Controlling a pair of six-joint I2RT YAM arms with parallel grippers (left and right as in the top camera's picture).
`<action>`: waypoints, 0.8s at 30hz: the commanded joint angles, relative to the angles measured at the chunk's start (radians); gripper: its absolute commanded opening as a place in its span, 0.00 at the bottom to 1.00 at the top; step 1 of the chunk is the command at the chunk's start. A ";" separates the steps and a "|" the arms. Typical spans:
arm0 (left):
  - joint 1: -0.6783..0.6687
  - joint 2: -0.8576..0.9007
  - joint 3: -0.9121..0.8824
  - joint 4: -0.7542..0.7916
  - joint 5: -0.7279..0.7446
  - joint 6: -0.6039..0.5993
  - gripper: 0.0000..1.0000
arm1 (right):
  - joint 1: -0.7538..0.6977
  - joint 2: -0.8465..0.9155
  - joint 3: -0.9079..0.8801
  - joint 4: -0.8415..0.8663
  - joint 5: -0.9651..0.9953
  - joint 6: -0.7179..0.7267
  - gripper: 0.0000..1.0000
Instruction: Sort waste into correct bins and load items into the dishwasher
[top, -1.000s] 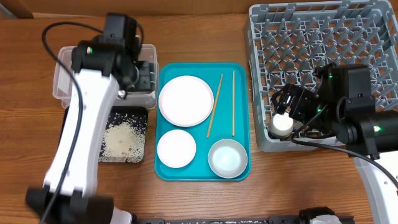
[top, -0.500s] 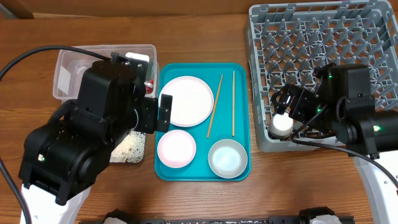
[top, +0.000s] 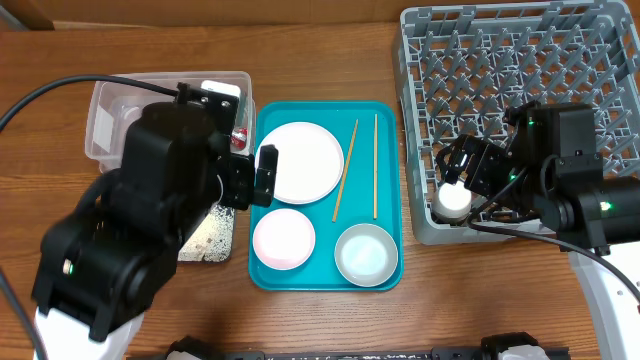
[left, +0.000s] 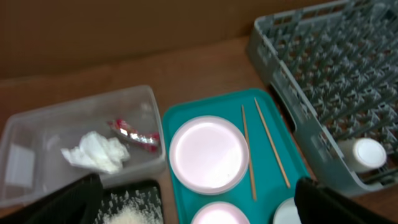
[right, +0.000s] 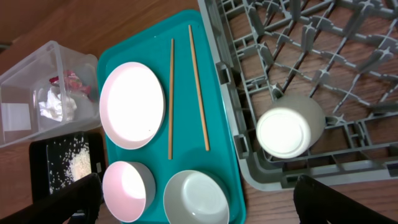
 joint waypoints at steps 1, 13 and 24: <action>0.049 -0.158 -0.237 0.268 0.148 0.265 1.00 | -0.003 -0.003 0.012 0.003 -0.002 -0.006 1.00; 0.194 -0.647 -1.045 0.860 0.322 0.334 1.00 | -0.003 -0.003 0.012 0.003 -0.002 -0.006 1.00; 0.248 -1.003 -1.415 1.012 0.259 0.211 1.00 | -0.003 -0.003 0.012 0.003 -0.002 -0.006 1.00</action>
